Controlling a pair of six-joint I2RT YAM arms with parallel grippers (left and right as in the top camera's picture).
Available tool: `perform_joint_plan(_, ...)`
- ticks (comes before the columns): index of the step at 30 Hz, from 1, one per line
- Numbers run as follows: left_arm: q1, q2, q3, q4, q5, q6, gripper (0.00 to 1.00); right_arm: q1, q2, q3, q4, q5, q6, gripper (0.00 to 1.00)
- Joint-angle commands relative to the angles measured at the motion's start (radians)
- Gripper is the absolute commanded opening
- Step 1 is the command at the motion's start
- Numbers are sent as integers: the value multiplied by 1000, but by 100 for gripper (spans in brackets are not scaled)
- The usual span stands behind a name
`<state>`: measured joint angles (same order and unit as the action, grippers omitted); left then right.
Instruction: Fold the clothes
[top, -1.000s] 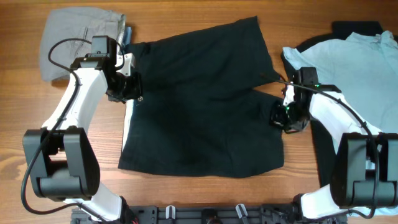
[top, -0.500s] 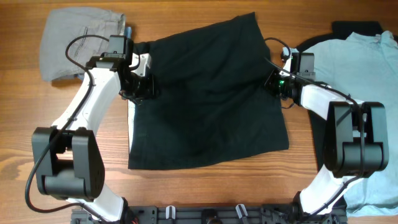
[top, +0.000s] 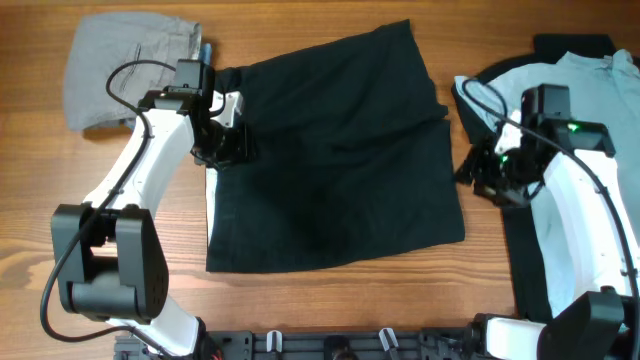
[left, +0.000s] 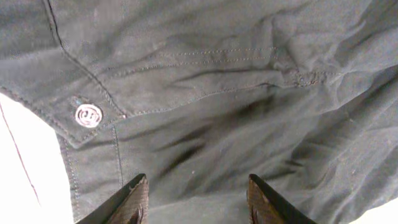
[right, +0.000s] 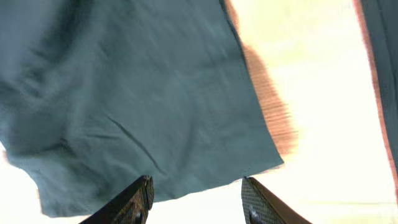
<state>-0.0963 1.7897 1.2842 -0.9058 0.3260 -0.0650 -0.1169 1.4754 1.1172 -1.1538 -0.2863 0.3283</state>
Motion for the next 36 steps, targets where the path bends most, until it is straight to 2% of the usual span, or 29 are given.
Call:
perform_joint_plan(1, 10, -37, 25, -71, -5, 7, 45, 0, 11, -158, -9, 39, 67, 50)
perform_joint_plan(3, 39, -88, 33, -134, -6, -5, 46, 1, 11, -254, 37, 19, 103, 50)
perform_joint_plan(8, 130, -196, 33, -227, -5, -76, 47, 1, 13, -393, 231, 34, 221, 58)
perform_joint_plan(9, 145, -207, 33, -245, -5, -79, 48, 1, 13, -415, 274, 50, 248, 60)
perform_joint_plan(10, 171, -222, 33, -283, -5, -79, 49, 0, 13, -450, 347, 64, 281, 67)
perform_joint_plan(11, 184, -227, 33, -306, -5, -78, 49, 1, 14, -473, 394, 66, 292, 66)
perform_joint_plan(13, 210, -235, 33, -354, -5, -78, 50, 1, 15, -503, 464, 65, 304, 56)
perform_joint_plan(14, 224, -240, 33, -377, -5, -78, 49, 1, 15, -510, 491, 67, 303, 46)
perform_joint_plan(15, 233, -251, 33, -387, -5, -78, 47, 1, 15, -510, 531, 69, 300, 30)
perform_joint_plan(17, 243, -286, 33, -396, -2, -79, 47, 0, 15, -504, 555, 70, 264, 8)
perform_joint_plan(18, 250, -320, 33, -406, -2, -78, 50, 0, 14, -490, 538, 69, 253, 4)
perform_joint_plan(20, 269, -387, 32, -439, -11, -86, 52, 0, 12, -451, 485, 69, 237, 4)
perform_joint_plan(22, 292, -457, 21, -473, -76, -180, 56, 0, 12, -369, 401, 70, 188, 4)
perform_joint_plan(25, 299, -511, -73, -474, -85, -317, 65, 1, 12, -280, 341, 69, 135, 6)
perform_joint_plan(30, 304, -510, -409, -307, -75, -516, 60, 1, 12, -251, 322, 42, 117, 8)
perform_joint_plan(31, 304, -510, -459, -280, -39, -525, 56, 1, 12, -251, 320, 39, 116, 9)
perform_joint_plan(33, 304, -510, -523, -225, 47, -525, 55, 1, 12, -251, 325, 39, 116, 10)
perform_joint_plan(35, 301, -510, -579, -188, 74, -527, 56, 1, 12, -251, 330, 39, 117, 10)
perform_joint_plan(36, 301, -510, -631, -166, 74, -528, 60, 1, 12, -251, 330, 39, 117, 10)
